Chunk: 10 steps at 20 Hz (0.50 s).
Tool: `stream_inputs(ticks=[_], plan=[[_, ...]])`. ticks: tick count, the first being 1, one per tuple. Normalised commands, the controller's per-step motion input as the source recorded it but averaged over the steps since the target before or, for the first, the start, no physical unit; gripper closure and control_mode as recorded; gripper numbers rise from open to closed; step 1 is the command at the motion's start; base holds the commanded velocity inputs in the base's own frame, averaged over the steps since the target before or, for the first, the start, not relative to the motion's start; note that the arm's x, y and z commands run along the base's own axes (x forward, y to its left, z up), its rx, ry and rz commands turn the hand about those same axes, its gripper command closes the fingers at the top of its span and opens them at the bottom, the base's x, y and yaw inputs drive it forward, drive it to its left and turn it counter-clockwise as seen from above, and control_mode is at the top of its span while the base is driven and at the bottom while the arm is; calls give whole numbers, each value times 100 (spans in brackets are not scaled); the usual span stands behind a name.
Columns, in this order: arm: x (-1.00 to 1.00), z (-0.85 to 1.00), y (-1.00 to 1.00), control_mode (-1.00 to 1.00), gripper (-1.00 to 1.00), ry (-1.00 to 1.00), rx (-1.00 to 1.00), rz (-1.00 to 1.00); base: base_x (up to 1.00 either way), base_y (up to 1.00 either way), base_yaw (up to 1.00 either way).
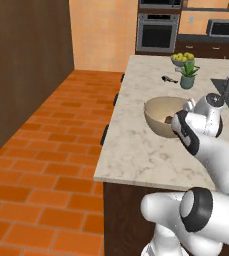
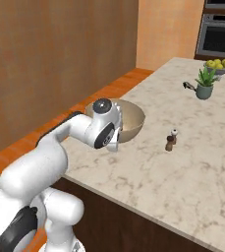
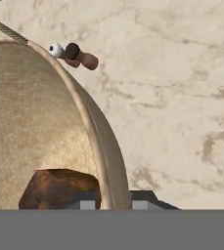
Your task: Open the cabinet, pick up the bread from the cabinet and place it in the basket. Then move the basket to the dining counter.
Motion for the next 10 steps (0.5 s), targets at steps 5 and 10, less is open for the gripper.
stream_inputs(ticks=[5, 10], plan=[[98, -62, -24, -100, 100, 0, 3, 1, 0, 0, 0], [9, -57, -9, -100, 100, -3, -3, 1, 0, 0, 0]])
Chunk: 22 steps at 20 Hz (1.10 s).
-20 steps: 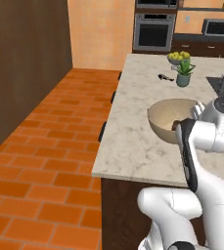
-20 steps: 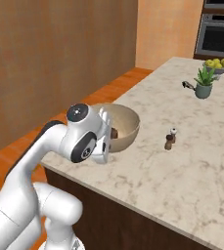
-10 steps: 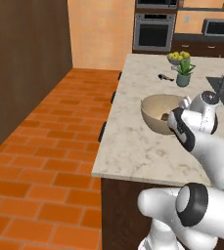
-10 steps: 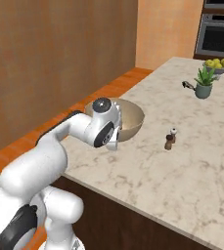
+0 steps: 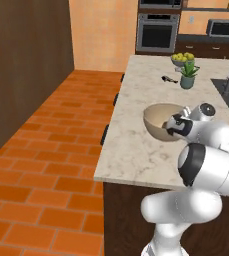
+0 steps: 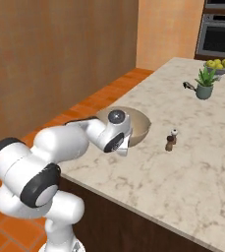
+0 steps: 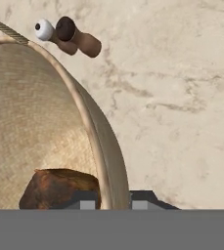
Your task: Open the cabinet, pick up the bread from the cabinet and place it in the basket. Then move the basket to the dining counter.
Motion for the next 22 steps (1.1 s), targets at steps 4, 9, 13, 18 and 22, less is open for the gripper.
stream_inputs(ticks=[4, 9, 13, 18, 22], plan=[[16, -39, -2, -100, 100, -5, -4, 0, 0, 0, 0], [48, -27, 2, -100, 100, -1, -3, 0, 0, 0, 0], [69, -6, 0, -100, 100, 0, 0, 0, 0, 0, 0], [53, -9, 0, -100, 100, 0, 0, 0, 0, 0, 0], [17, -24, -2, -100, -100, 0, -6, 0, 0, 0, 0]])
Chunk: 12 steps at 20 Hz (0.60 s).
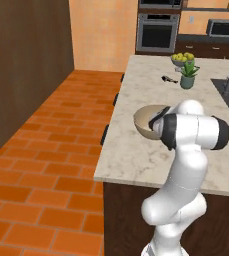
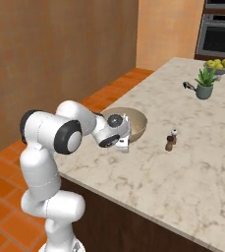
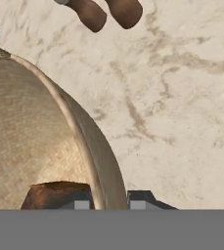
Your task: Open the cabinet, pick up the bread from the cabinet and place it in the basket. Then move the basket to the dining counter.
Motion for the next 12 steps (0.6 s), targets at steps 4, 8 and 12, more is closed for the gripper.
stream_inputs(ticks=[4, 8, 12], plan=[[2, -3, -6, -100, -100, -2, -4, 0, 0, 0, 0], [-8, 63, 3, -100, -100, -12, 0, 0, 0, 0, 0], [-28, 100, 17, -100, -100, -21, 0, 4, 0, 0, 0]])
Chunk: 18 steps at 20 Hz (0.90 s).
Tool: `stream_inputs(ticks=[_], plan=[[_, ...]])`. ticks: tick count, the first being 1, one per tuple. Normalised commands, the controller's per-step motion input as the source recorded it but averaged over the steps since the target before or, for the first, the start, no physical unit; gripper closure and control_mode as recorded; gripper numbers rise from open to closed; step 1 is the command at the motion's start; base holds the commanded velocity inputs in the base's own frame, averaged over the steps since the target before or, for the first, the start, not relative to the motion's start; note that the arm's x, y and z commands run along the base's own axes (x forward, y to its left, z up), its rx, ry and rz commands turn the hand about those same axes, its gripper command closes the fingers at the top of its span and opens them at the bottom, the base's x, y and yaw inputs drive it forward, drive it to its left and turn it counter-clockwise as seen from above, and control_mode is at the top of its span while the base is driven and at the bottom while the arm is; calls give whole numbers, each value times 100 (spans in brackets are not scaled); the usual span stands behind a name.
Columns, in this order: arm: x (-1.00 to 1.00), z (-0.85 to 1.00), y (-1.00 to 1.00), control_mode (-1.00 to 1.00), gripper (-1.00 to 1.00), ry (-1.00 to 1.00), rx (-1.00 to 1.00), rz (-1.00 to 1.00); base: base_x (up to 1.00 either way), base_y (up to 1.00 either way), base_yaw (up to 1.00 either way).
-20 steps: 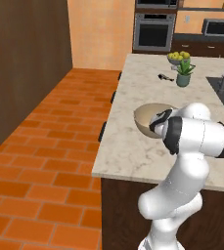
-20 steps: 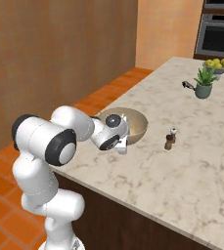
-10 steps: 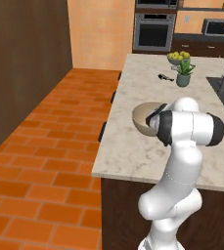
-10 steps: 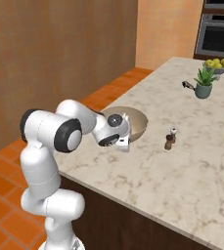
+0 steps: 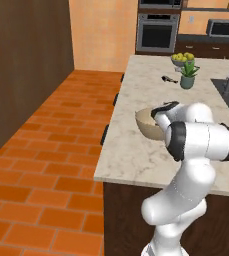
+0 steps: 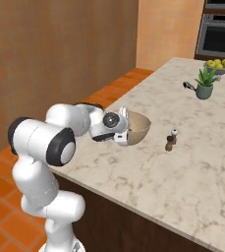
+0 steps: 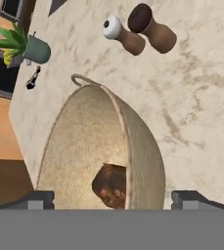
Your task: Open the cabinet, pick up the bread from the cabinet and place it in the basket. Then move the basket to the dining counter.
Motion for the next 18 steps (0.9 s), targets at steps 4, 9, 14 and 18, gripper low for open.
stream_inputs(ticks=[4, 9, 14, 18], plan=[[-92, 100, 5, -100, -100, -11, -3, 25, 0, 0, 0], [-100, 100, 7, -100, -100, -3, -24, 39, 0, 0, 0], [-100, 100, 20, -100, -100, 15, -34, 35, 0, 0, 0], [-95, 100, 21, -100, -100, 34, -30, 25, 0, 0, 0]])
